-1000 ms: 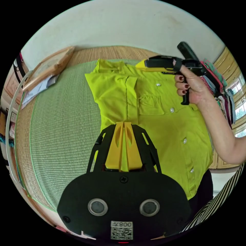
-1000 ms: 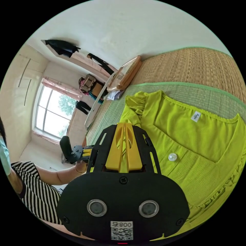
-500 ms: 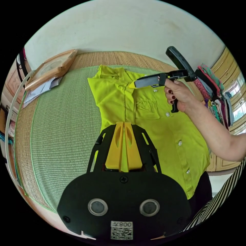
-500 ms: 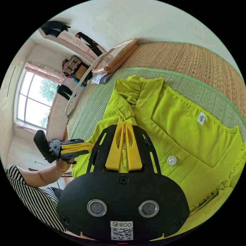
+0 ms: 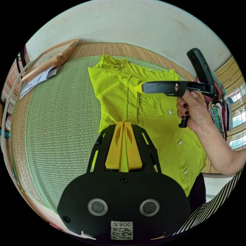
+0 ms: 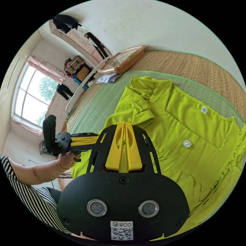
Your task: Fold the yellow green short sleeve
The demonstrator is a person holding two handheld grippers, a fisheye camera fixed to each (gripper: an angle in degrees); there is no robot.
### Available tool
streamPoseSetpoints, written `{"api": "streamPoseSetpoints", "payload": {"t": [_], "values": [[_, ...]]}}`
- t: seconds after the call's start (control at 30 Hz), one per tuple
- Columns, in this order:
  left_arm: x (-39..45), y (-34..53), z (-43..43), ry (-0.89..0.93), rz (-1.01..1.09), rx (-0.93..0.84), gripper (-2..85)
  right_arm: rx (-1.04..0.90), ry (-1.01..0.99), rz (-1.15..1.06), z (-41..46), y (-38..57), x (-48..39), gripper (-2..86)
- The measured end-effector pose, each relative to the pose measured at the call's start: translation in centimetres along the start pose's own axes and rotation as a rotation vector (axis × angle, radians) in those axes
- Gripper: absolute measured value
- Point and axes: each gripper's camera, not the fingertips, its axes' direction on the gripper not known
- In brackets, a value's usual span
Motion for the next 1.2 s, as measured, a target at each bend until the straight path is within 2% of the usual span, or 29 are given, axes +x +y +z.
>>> {"api": "streamPoseSetpoints", "payload": {"t": [0.1,0.17,0.3,0.47,0.67,0.83,0.93,1.03,1.2], "values": [[-1.2,1.5,-0.9,0.021,-0.012,-0.002,0.3,-0.144,0.077,0.041,2.0,0.7,-0.7,0.0],[-2.6,3.7,-2.4,0.068,-0.028,0.011,0.3,-0.134,0.025,0.063,0.6,1.5,-0.9,0.0],[-5.8,8.8,-5.0,0.157,-0.101,-0.001,0.4,-0.042,-0.002,0.052,-8.0,5.6,-3.0,0.0],[-12.1,19.3,-7.9,0.338,-0.369,-0.021,1.3,0.051,-0.019,0.118,-18.4,17.2,-4.9,0.1],[-16.5,28.7,-8.3,0.513,-0.559,-0.038,5.8,0.128,-0.052,0.386,-28.2,34.6,-7.4,0.2],[-18.8,32.2,-7.0,0.547,-0.579,-0.092,9.4,0.210,-0.023,0.574,-34.4,46.1,-11.3,0.9],[-20.2,33.8,-6.3,0.628,-0.611,-0.060,10.8,0.254,-0.032,0.659,-36.9,51.0,-13.1,2.6],[-21.3,35.0,-5.7,0.739,-0.645,-0.010,10.1,0.292,-0.017,0.746,-39.3,55.4,-14.6,5.5],[-21.7,35.8,-5.7,0.728,-0.589,-0.052,6.6,0.338,0.003,0.860,-42.1,61.4,-16.2,8.3]]}}
